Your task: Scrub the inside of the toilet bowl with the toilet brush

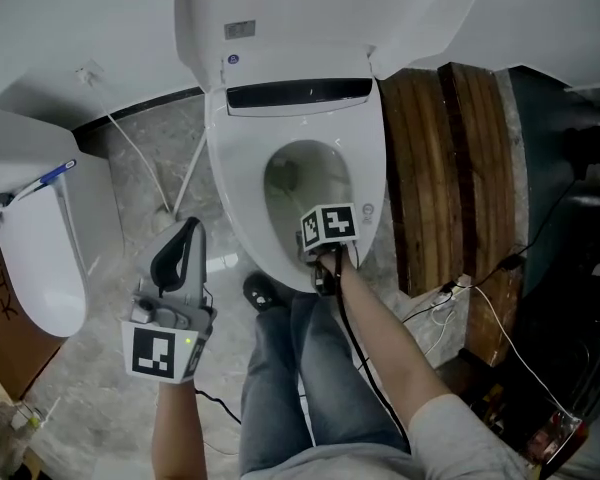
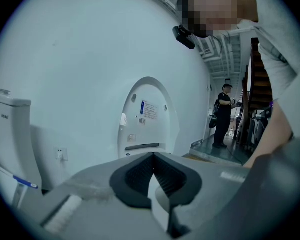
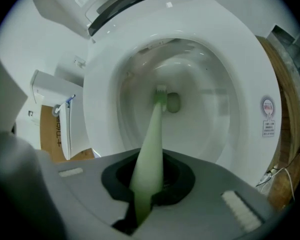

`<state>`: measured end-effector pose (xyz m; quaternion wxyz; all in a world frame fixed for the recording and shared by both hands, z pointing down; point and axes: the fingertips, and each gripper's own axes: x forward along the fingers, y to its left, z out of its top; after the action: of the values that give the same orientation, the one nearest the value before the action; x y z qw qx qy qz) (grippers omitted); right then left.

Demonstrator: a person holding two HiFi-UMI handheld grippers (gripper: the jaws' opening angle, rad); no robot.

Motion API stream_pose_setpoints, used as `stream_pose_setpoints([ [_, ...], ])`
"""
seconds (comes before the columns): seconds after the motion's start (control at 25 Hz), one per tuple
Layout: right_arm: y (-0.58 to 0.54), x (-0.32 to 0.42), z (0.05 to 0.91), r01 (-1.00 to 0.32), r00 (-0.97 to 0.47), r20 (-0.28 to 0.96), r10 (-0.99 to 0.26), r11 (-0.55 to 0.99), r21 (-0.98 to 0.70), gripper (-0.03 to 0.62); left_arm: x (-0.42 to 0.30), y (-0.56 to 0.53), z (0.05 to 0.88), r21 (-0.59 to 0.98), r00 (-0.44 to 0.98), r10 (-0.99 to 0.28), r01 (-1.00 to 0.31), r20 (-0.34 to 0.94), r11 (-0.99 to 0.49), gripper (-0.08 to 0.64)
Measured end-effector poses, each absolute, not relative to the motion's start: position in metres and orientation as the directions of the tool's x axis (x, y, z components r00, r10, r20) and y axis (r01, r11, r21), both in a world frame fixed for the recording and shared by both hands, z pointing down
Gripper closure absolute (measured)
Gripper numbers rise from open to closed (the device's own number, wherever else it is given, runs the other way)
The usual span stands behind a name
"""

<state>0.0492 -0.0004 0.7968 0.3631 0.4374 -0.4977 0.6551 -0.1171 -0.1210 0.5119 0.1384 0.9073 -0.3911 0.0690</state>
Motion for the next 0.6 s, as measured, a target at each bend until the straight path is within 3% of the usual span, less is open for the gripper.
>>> stream_pose_setpoints([
  [0.24,0.000,0.042,0.778,-0.865,-0.423,0.905,-0.050,-0.277,-0.420,0.578,-0.108,-0.118,0.499,0.191,0.706,-0.677,-0.708,0.208,-0.680,0.569],
  [0.6,0.016,0.062,0.746,-0.889,-0.355,0.926,-0.129,-0.259,-0.377,0.578,-0.099,-0.106,0.475,0.158,0.697,-0.689,-0.716,0.200,-0.680,0.570],
])
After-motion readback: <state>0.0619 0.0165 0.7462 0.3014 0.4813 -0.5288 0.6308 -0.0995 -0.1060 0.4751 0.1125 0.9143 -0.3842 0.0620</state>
